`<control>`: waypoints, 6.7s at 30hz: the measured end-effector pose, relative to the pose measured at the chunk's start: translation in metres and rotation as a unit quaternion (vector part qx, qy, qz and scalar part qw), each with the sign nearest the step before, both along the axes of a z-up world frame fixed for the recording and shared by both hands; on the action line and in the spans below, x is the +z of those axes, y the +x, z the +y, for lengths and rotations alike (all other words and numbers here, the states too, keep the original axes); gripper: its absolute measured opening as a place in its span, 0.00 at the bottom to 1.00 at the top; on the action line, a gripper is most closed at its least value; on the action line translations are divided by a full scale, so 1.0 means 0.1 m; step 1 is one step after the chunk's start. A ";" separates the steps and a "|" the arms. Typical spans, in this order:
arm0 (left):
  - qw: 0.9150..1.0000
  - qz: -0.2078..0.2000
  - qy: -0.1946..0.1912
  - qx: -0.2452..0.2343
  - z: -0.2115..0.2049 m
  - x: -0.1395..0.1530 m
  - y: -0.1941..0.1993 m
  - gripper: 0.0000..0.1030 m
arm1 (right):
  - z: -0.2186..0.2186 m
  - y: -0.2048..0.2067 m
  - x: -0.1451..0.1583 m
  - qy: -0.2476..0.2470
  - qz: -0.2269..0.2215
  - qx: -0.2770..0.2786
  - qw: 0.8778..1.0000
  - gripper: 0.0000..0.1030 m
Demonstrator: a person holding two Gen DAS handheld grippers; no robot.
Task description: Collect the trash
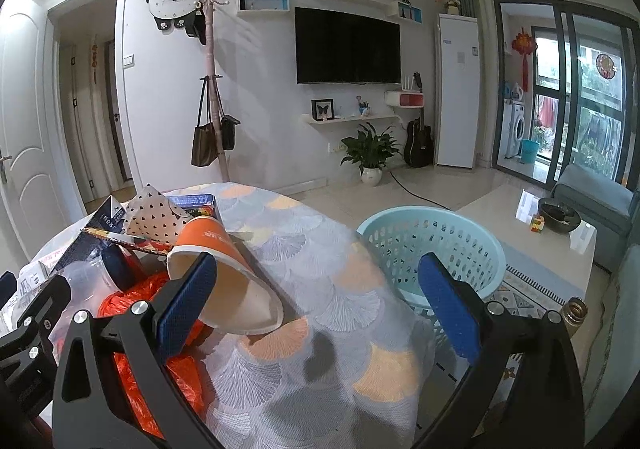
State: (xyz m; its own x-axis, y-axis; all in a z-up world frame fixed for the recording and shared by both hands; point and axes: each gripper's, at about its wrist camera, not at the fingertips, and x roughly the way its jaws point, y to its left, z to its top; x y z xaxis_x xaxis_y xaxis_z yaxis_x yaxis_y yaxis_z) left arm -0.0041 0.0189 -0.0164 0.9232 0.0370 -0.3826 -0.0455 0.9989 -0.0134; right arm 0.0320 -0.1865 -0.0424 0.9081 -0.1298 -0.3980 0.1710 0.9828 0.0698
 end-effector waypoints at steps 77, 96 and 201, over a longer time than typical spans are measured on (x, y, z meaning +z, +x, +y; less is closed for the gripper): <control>1.000 0.003 -0.011 -0.012 -0.05 -0.03 -0.05 0.93 | 0.01 0.01 0.00 -0.001 0.008 0.000 1.000 0.93; 0.994 0.110 0.005 -0.020 0.95 0.21 -0.23 0.91 | 0.16 0.04 0.12 -0.032 0.068 0.155 0.985 0.65; 0.961 0.122 0.011 -0.250 -0.91 1.01 0.72 0.53 | -0.96 0.31 0.28 0.132 0.077 0.181 0.972 0.02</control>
